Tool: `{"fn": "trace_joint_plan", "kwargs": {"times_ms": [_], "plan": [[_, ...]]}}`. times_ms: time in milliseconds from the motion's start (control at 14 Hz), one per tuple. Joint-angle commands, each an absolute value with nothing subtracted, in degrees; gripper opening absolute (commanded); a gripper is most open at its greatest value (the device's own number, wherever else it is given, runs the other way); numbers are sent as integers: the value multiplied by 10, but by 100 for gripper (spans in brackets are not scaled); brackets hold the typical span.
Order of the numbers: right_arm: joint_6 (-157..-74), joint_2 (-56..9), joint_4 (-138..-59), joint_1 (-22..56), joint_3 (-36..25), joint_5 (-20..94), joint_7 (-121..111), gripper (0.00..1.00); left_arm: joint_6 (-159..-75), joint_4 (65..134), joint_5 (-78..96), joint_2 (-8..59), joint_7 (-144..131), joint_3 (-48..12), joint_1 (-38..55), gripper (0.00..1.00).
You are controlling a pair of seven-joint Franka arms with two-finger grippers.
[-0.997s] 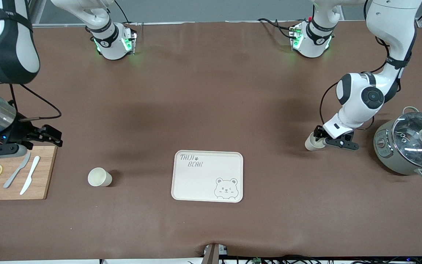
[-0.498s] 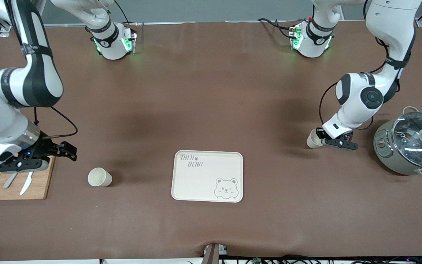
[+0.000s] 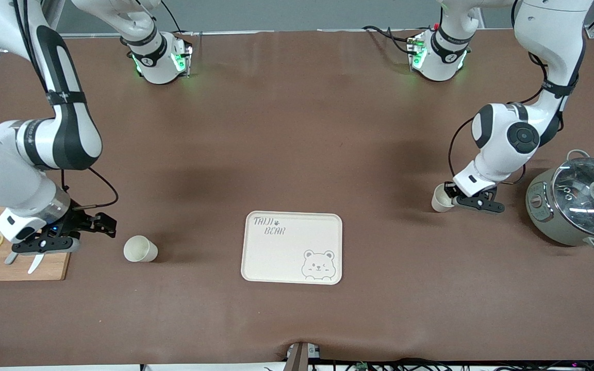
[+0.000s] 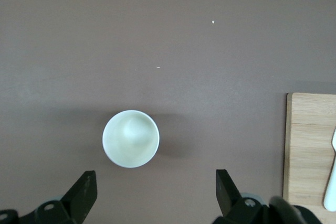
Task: Place white IKEA cup upright on tray with both arms
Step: 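Carry the cup to the tray with the left gripper while the right gripper grasps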
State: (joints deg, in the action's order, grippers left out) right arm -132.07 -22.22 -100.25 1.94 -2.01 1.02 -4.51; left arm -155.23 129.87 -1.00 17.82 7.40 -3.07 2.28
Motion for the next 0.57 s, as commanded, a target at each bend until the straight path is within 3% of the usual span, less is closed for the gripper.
{"fn": "trace_joint_plan", "kwargs": {"times_ms": [0,356,498], "plan": [[-1337,-235,-1002,14,-17,-1,-36,100,-1490,1228,-9,192,33,-47,28,0],[-1331,-267,-993,18,-17,-1,-37,100,-1315,1071,-3,214,-74,-87,51,0],[-1284,-277,-980,20,-16,0,-36,100,-1279,1039,-4,214,-123,-87,73,0]]}}
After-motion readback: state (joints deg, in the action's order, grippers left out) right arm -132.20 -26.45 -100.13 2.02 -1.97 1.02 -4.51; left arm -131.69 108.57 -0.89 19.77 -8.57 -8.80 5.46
